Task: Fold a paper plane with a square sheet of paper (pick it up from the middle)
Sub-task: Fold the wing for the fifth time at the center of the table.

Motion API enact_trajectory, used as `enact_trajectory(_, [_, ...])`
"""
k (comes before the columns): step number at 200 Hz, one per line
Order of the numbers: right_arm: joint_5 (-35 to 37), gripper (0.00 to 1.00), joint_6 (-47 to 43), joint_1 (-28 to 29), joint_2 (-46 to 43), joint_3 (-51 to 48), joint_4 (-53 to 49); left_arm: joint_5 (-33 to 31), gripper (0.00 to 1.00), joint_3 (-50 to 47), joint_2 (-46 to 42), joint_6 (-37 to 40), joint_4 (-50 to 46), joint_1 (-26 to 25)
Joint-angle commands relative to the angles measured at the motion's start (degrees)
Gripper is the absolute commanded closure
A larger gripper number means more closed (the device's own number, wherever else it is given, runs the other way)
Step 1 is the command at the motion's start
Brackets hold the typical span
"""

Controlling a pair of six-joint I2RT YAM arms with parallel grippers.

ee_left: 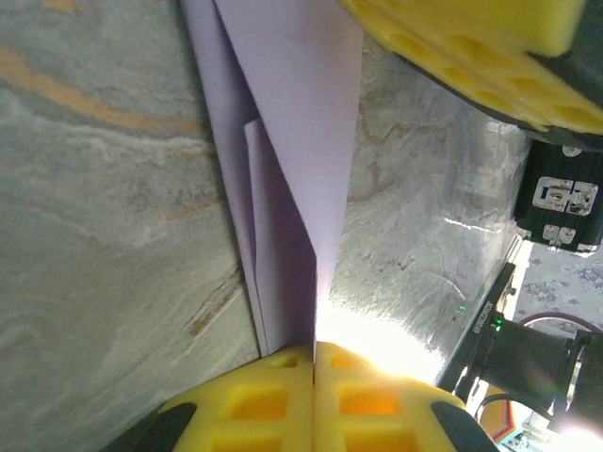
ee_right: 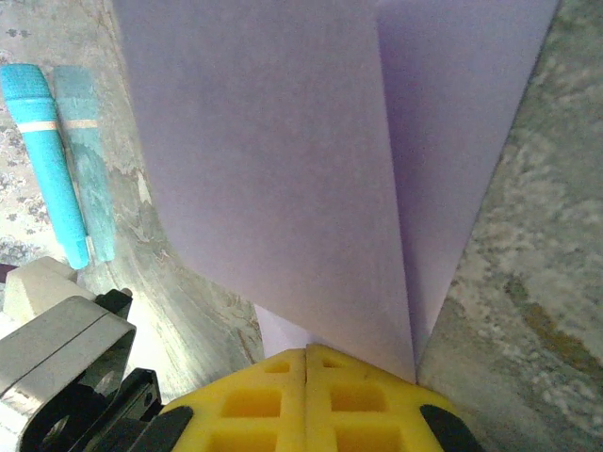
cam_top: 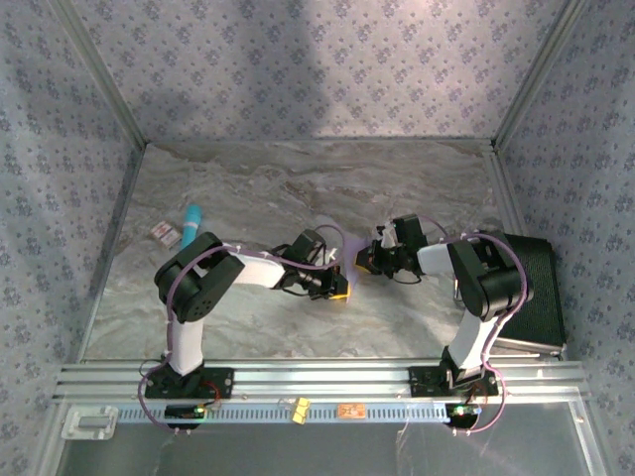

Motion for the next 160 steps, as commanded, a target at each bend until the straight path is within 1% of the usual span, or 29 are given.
enact_trajectory(1, [7.5, 0.95, -1.4, 1.1, 2.8, -1.2, -6.4, 2.6, 0.92, -2.1, -1.0, 1.5, -8.0, -1.5])
enact_trajectory(16, [7.5, 0.95, -1.4, 1.0, 2.9, -1.2, -6.6, 2.8, 0.93, -2.1, -1.1, 1.8, -8.4, -1.6])
enact_trajectory(27, [7.6, 0.95, -1.4, 1.1, 2.9, -1.1, -6.7, 3.0, 1.0, -2.2, -1.2, 2.1, -8.5, -1.7])
enact_trajectory(58, [7.7, 0.95, -1.2, 1.1, 2.9, -1.2, -6.9, 3.4, 1.0, -2.3, -1.3, 2.5, -8.7, -2.2])
enact_trajectory(65, [7.8, 0.95, -1.3, 1.1, 2.8, -1.1, -7.0, 3.1, 0.95, -2.3, -1.3, 2.5, -9.1, -2.2])
enact_trajectory(78, [7.8, 0.95, -1.2, 1.1, 2.9, -1.1, -7.0, 3.0, 0.95, -2.7, -1.5, 2.5, -9.1, -2.3])
enact_trajectory(87, [7.9, 0.95, -1.1, 1.1, 2.9, -1.1, -7.0, 2.8, 0.96, -3.0, -1.6, 2.5, -9.1, -2.3])
enact_trajectory(97, [8.0, 0.95, -1.1, 1.1, 2.7, -1.1, -7.2, 2.7, 1.0, -3.4, -1.8, 2.5, -9.0, -2.4])
enact_trajectory(125, [8.3, 0.95, -1.0, 1.2, 2.7, -1.2, -7.2, 2.1, 1.0, -4.0, -1.9, 2.5, -9.3, -2.3])
enact_trajectory(134, [8.3, 0.95, -1.0, 1.3, 2.8, -1.3, -7.2, 1.7, 0.93, -4.2, -2.0, 2.6, -9.6, -2.3])
enact_trajectory(142, [8.3, 0.95, -0.9, 1.2, 2.7, -1.2, -7.2, 1.7, 0.92, -4.4, -2.0, 2.6, -9.4, -2.3])
enact_trajectory(151, [8.3, 0.95, -1.0, 1.3, 2.7, -1.4, -7.1, 1.8, 0.93, -4.7, -2.1, 2.6, -9.0, -2.3])
enact_trajectory(160, [8.3, 0.95, -0.9, 1.2, 2.8, -1.3, -7.1, 1.9, 1.0, -5.0, -2.2, 2.5, -8.5, -2.3])
